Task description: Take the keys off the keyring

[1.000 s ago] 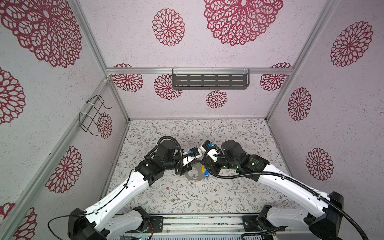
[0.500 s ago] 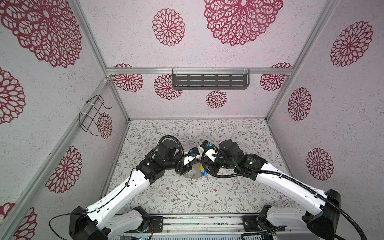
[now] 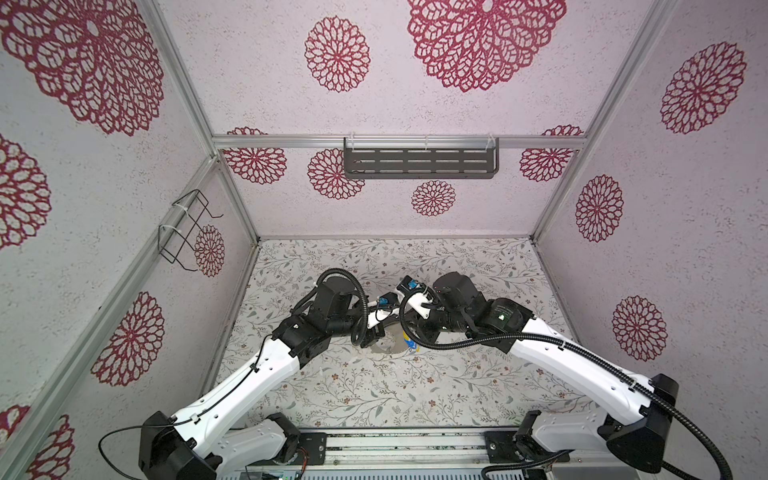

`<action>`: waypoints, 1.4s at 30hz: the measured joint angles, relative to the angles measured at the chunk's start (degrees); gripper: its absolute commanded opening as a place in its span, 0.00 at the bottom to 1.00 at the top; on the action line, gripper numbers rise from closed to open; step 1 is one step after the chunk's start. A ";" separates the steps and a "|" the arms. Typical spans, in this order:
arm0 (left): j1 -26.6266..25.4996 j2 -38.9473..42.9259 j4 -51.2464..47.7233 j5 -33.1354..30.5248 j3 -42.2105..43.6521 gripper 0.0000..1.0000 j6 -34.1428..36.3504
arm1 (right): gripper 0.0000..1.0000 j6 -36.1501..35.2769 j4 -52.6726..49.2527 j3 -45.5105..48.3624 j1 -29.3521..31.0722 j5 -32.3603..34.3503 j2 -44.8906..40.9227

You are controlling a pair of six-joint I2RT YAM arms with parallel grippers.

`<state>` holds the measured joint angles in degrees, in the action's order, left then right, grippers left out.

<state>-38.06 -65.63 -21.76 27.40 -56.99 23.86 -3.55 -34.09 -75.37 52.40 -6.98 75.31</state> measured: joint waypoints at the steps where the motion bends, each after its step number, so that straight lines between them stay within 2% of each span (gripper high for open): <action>1: 0.00 -0.33 -0.02 -0.13 -0.15 0.00 0.00 | 0.15 0.00 -0.59 -0.52 0.04 0.55 0.42; 2: 0.00 -0.57 -0.02 -0.20 -0.22 0.00 0.07 | 0.12 0.07 -0.90 -0.74 0.11 0.98 0.70; 4: 0.00 -0.90 0.00 -0.24 -0.22 0.00 0.17 | 0.00 0.11 -1.42 -0.79 0.24 1.57 0.98; 6: 0.00 -0.92 -0.07 -0.15 -0.22 0.00 0.35 | 0.00 0.07 -1.62 -0.76 0.48 2.05 0.98; 7: 0.00 -0.87 -0.07 -0.17 -0.22 0.00 0.37 | 0.13 0.09 -1.68 -0.76 0.57 2.32 0.94; 8: 0.00 -0.83 -0.04 -0.11 -0.22 0.00 0.42 | 0.19 0.00 -1.68 -0.74 0.68 2.80 0.85; 9: 0.00 -0.81 -0.02 -0.13 -0.22 0.00 0.61 | 0.11 -0.39 -1.44 -0.61 0.81 3.76 0.72; 12: -0.04 -0.76 0.31 -0.24 -0.15 0.00 1.66 | 0.07 -0.48 -0.63 0.39 1.27 5.62 -0.15; 18: -0.11 -0.76 1.27 -0.15 -0.15 0.00 2.69 | 0.07 -0.90 -0.26 0.61 1.70 7.58 -0.81; 23: -0.11 -0.76 2.01 0.00 -0.15 0.00 2.23 | 0.16 -1.64 -0.92 -0.50 1.77 8.26 -0.74; 25: -0.11 -0.76 2.43 0.17 -0.15 0.00 1.90 | 0.16 -2.01 -1.44 -1.20 1.75 8.31 -0.63; 27: -0.09 -0.76 2.73 0.31 -0.15 0.00 1.62 | 0.07 -1.99 -1.90 -1.57 1.73 8.26 -0.50; 30: -0.04 -0.76 3.34 0.24 0.09 0.00 1.46 | 0.08 -1.97 -2.05 -1.53 1.57 7.63 -0.42; 32: -0.04 -0.72 3.89 0.42 0.59 0.00 1.11 | 0.20 -2.01 -1.77 -1.03 1.46 7.34 -0.44; 39: -0.02 -0.94 3.76 1.75 2.64 0.00 -0.22 | 0.13 -0.46 6.10 7.72 -0.70 2.45 -3.78; 42: -0.02 -1.07 4.42 2.99 2.64 0.00 -0.87 | 0.14 0.63 9.31 10.88 -2.47 -1.01 -6.56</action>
<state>-38.09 -66.70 -17.34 30.39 -54.35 22.98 -2.92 -24.77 -64.49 49.93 -7.99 68.75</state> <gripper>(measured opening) 0.063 0.131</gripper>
